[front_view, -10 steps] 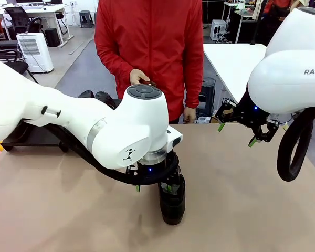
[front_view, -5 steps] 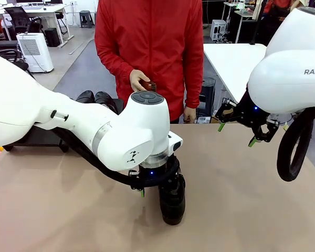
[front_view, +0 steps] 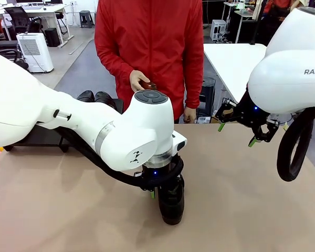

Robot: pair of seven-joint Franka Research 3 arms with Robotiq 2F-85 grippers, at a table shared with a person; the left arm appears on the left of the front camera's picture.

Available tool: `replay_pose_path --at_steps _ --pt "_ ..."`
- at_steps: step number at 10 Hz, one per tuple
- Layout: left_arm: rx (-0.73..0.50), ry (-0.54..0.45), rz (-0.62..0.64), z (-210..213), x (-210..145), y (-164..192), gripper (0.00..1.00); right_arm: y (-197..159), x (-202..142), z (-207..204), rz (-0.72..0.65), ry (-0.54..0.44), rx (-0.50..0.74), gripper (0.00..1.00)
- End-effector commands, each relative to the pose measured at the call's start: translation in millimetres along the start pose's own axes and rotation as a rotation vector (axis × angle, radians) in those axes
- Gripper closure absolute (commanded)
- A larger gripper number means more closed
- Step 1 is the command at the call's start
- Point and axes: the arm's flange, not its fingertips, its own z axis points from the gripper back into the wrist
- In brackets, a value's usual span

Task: Organize the shoes by placing them on the stand.
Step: Place the Shoe from the middle of the table onto the Shoes Stand.

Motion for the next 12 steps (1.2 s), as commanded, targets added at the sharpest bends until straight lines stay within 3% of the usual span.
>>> replay_pose_path --at_steps 1,5,7,9,12 --pt "0.022 -0.011 -0.001 0 0 -3 1.0 0 3 3 0.017 0.005 0.01 0.0" --pt "0.019 -0.003 -0.044 18 -10 -6 1.0 0 3 3 0.017 0.005 0.01 0.0" --pt "0.008 -0.019 -0.092 46 -25 7 1.0 0 3 3 0.017 0.005 0.01 0.0" --pt "-0.024 -0.117 -0.116 86 -32 36 1.0 0 3 3 0.017 0.005 0.01 0.0" --pt "-0.03 -0.276 -0.087 145 1 101 1.0 0 3 3 0.017 0.005 0.01 0.0"
